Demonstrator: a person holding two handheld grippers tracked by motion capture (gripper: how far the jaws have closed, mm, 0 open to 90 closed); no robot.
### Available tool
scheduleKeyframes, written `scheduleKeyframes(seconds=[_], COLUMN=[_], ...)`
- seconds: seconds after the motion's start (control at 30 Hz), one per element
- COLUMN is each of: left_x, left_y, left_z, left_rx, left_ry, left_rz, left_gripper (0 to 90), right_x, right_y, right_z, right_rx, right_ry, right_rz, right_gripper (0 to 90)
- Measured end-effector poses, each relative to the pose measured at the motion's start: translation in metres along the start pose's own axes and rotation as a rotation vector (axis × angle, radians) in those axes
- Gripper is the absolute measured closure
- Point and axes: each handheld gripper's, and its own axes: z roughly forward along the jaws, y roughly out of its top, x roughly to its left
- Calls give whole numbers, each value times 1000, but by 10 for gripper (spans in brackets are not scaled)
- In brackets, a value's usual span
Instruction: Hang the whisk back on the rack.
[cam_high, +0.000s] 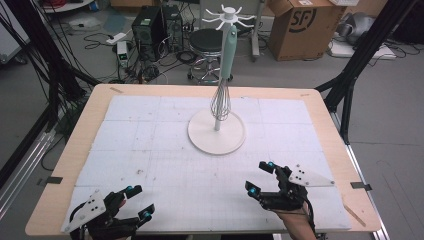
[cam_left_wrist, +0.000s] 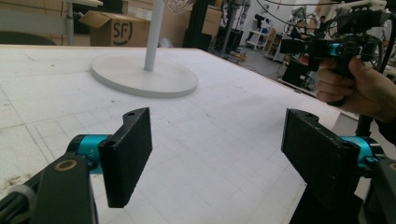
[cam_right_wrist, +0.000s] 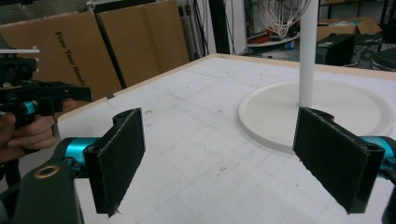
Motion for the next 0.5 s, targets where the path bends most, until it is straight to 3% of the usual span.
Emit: scheduleKeyframes(seconds=[0.5], left_x=[3], left_y=[-1], left_z=[9], left_rx=[15], left_ry=[2], left_rz=[36], left_gripper=[244], right_x=[11], right_y=[-17], right_z=[-16], right_rx=[-2], right_ry=[-21], right_rz=[1], right_gripper=[157])
